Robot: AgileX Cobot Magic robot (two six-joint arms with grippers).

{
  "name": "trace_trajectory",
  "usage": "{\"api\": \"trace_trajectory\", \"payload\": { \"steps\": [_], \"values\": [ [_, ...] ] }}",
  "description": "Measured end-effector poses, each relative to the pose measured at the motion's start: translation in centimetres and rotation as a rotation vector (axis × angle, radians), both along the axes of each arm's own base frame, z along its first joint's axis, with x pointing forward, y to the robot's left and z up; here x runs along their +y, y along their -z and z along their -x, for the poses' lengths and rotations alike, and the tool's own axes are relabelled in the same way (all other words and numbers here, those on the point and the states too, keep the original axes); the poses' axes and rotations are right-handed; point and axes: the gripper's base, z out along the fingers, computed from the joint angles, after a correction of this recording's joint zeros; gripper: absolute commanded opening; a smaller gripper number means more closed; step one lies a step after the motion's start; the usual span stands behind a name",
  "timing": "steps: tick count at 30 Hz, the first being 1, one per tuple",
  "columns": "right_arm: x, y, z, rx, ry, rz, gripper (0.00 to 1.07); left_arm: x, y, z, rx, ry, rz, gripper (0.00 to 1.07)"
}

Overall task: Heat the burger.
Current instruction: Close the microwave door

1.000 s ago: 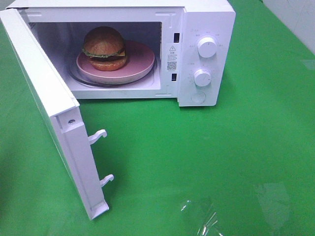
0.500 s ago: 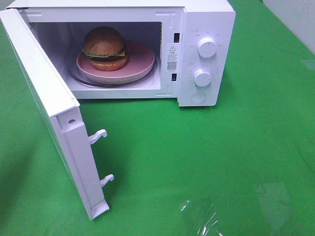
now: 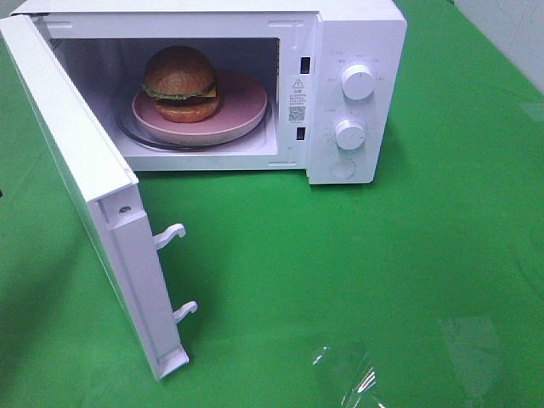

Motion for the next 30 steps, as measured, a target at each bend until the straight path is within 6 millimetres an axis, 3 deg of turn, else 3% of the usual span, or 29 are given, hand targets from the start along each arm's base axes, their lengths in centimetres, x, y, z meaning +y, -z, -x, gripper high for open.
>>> {"api": "trace_trajectory", "payload": {
  "steps": [6, 21, 30],
  "values": [
    [0.0, 0.0, 0.0, 0.0, 0.0, -0.001, 0.75, -2.2, 0.5, -0.4, 0.007, 0.067, -0.009, 0.0],
    [0.0, 0.0, 0.0, 0.0, 0.0, -0.001, 0.75, -4.6, 2.2, -0.5, 0.045, 0.088, 0.007, 0.0],
    [0.0, 0.0, 0.0, 0.0, 0.0, -0.001, 0.75, -8.0, 2.4, -1.7, 0.034, 0.139, 0.033, 0.0]
  ]
}}
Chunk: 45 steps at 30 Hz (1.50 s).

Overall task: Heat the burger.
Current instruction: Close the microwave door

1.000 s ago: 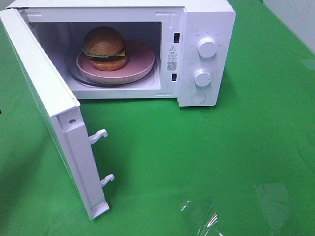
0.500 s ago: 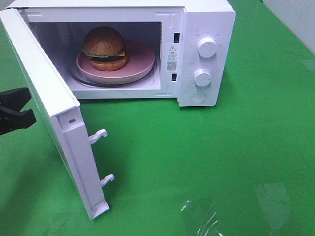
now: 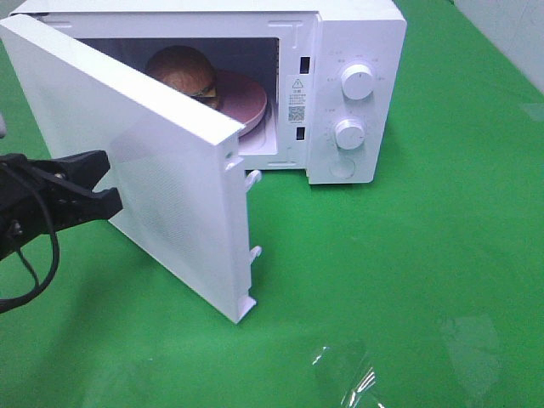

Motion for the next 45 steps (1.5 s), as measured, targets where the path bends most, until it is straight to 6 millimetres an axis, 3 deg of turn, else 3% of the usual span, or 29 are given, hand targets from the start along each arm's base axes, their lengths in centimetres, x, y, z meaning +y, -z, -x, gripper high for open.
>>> {"api": "trace_trajectory", "payload": {
  "steps": [6, 8, 13, 15, 18, 27, 34, 45],
  "values": [
    [0.0, 0.0, 0.0, 0.0, 0.0, 0.0, 0.75, -1.8, -0.2, -1.0, -0.012, 0.0, 0.028, 0.0],
    [0.0, 0.0, 0.0, 0.0, 0.0, 0.0, 0.75, -3.7, -0.3, -1.9, -0.016, 0.021, 0.037, 0.0],
    [0.0, 0.0, 0.0, 0.0, 0.0, 0.0, 0.75, -5.1, -0.5, -2.7, -0.024, 0.034, 0.025, 0.0],
    [0.0, 0.0, 0.0, 0.0, 0.0, 0.0, 0.75, -6.6, -0.8, -3.6, -0.026, 0.03, 0.006, 0.0],
    [0.0, 0.0, 0.0, 0.0, 0.0, 0.0, 0.75, -7.0, -0.9, -3.9, -0.026, 0.028, 0.007, 0.0],
    [0.0, 0.0, 0.0, 0.0, 0.0, 0.0, 0.75, -11.0, -1.5, -7.4, -0.022, 0.05, -0.008, 0.0],
    [0.0, 0.0, 0.0, 0.0, 0.0, 0.0, 0.75, -12.5, -1.6, -9.3, -0.022, 0.039, -0.007, 0.0],
    [0.0, 0.0, 0.0, 0.0, 0.0, 0.0, 0.75, -14.5, -0.8, -10.8, 0.003, 0.058, -0.075, 0.0]
  ]
}}
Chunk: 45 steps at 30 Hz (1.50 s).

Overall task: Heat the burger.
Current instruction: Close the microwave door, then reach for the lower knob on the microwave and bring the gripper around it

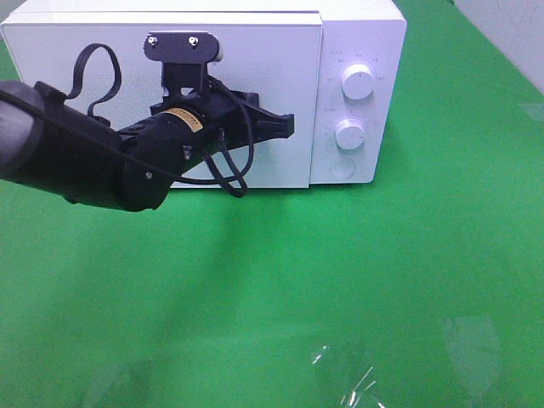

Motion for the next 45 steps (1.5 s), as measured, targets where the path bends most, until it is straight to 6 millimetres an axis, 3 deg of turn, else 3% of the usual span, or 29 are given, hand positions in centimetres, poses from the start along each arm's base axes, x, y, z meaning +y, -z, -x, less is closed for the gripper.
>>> {"api": "trace_trajectory", "payload": {
  "steps": [3, 13, 23, 25, 26, 27, 28, 29, 30, 31, 32, 33, 34, 38, 42, 45],
  "values": [
    [0.0, 0.0, 0.0, 0.0, 0.0, 0.0, 0.75, -0.5, 0.1, -0.9, 0.012, 0.007, -0.025, 0.0],
    [0.0, 0.0, 0.0, 0.0, 0.0, 0.0, 0.75, -0.7, 0.2, -1.0, 0.052, 0.022, -0.05, 0.0],
    [0.0, 0.0, 0.0, 0.0, 0.0, 0.0, 0.75, -0.7, -2.0, 0.2, 0.214, 0.061, -0.07, 0.0],
    [0.0, 0.0, 0.0, 0.0, 0.0, 0.0, 0.75, -0.7, -2.6, 1.2, 0.297, 0.103, -0.101, 0.11],
    [0.0, 0.0, 0.0, 0.0, 0.0, 0.0, 0.75, -0.7, -2.6, 1.2, 0.297, 0.103, -0.101, 0.11],
    [0.0, 0.0, 0.0, 0.0, 0.0, 0.0, 0.75, -0.7, -2.8, 1.9, 0.368, 0.133, -0.131, 0.29],
    [0.0, 0.0, 0.0, 0.0, 0.0, 0.0, 0.75, -0.5, -3.2, 2.6, 0.428, 0.159, -0.155, 0.55],
    [0.0, 0.0, 0.0, 0.0, 0.0, 0.0, 0.75, -0.5, -3.2, 2.6, 0.428, 0.159, -0.155, 0.55],
    [0.0, 0.0, 0.0, 0.0, 0.0, 0.0, 0.75, -0.4, -3.4, 3.0, 0.459, 0.174, -0.169, 0.7],
    [0.0, 0.0, 0.0, 0.0, 0.0, 0.0, 0.75, -0.4, -3.4, 3.0, 0.459, 0.174, -0.169, 0.7],
    [0.0, 0.0, 0.0, 0.0, 0.0, 0.0, 0.75, -0.2, -3.7, 3.6, 0.509, 0.197, -0.192, 0.92],
    [0.0, 0.0, 0.0, 0.0, 0.0, 0.0, 0.75, -0.2, -3.7, 3.6, 0.509, 0.197, -0.192, 0.92],
    [0.0, 0.0, 0.0, 0.0, 0.0, 0.0, 0.75, 0.0, -3.8, 4.3, 0.573, 0.224, -0.225, 1.01],
    [0.0, 0.0, 0.0, 0.0, 0.0, 0.0, 0.75, 0.4, -4.0, 5.3, 0.663, 0.266, -0.283, 1.0],
    [0.0, 0.0, 0.0, 0.0, 0.0, 0.0, 0.75, 1.4, -4.4, 7.6, 0.856, 0.343, -0.393, 1.0],
    [0.0, 0.0, 0.0, 0.0, 0.0, 0.0, 0.75, 1.6, -4.4, 8.0, 0.892, 0.356, -0.413, 1.0]
  ]
}}
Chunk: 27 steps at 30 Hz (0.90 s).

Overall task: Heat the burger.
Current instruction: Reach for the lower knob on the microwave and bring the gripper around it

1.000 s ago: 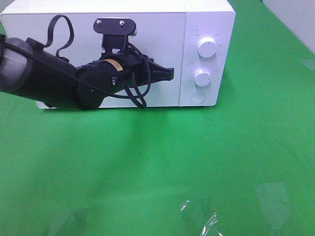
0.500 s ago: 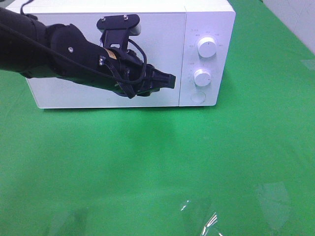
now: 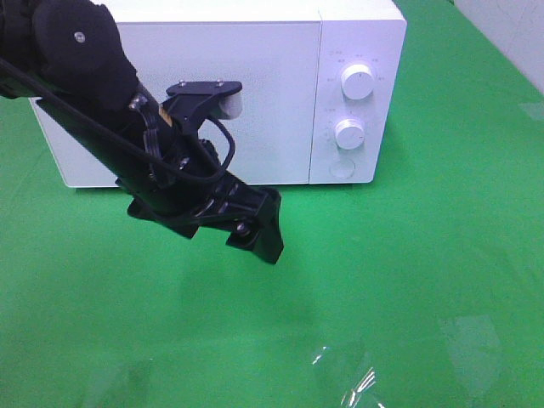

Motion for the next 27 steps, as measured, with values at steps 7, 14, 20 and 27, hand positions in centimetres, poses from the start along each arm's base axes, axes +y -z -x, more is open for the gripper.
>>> {"api": "trace_trajectory", "payload": {
  "steps": [7, 14, 20, 27],
  "values": [
    [0.0, 0.0, 0.0, 0.0, 0.0, 0.0, 0.75, 1.2, -0.7, 2.1, 0.176, 0.065, -0.099, 0.99],
    [0.0, 0.0, 0.0, 0.0, 0.0, 0.0, 0.75, 3.8, -3.4, 2.3, 0.173, -0.002, -0.155, 0.99],
    [0.0, 0.0, 0.0, 0.0, 0.0, 0.0, 0.75, 7.0, -5.2, 1.4, 0.175, -0.094, -0.148, 0.99],
    [0.0, 0.0, 0.0, 0.0, 0.0, 0.0, 0.75, 13.3, -8.9, 0.9, 0.14, -0.269, -0.109, 0.99]
  ]
}}
